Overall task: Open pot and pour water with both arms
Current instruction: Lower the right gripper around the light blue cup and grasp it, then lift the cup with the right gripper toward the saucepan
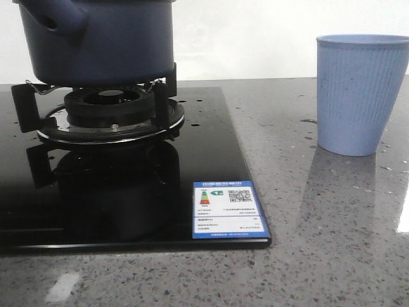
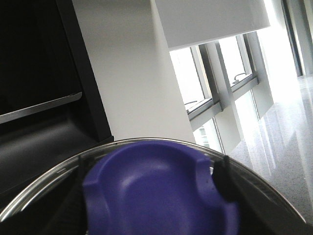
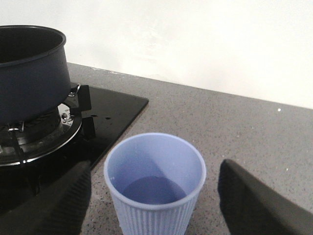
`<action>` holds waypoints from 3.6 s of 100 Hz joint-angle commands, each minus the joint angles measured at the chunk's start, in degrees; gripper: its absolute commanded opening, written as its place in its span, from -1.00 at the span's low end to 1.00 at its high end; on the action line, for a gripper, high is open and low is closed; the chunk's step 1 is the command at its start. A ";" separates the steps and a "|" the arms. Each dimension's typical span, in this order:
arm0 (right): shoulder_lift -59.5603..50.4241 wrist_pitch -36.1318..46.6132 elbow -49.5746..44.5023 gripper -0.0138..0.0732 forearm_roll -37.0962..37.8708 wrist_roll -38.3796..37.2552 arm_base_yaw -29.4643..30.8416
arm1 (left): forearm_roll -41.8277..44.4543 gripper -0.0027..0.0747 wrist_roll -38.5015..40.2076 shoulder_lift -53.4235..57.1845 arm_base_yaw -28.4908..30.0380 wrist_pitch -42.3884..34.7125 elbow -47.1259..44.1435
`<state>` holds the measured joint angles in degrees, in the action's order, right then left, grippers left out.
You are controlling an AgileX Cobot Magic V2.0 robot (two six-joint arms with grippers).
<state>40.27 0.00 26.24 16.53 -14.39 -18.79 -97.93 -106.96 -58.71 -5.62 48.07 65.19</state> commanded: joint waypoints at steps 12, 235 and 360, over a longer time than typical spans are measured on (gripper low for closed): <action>-0.09 6.58 -0.08 0.61 -2.47 0.02 0.49 | -4.72 -0.20 0.63 1.05 0.14 -0.12 2.02; 39.36 50.56 -1.79 0.73 -15.07 9.45 0.49 | -4.62 -0.20 0.73 0.93 0.14 -0.55 2.02; 31.23 28.94 18.42 -0.10 5.98 0.67 -2.96 | 1.19 -0.20 9.79 3.12 0.14 -16.10 0.16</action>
<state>73.63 27.48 37.96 22.36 -12.87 -20.51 -91.87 -98.08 -56.66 -5.62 34.15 64.40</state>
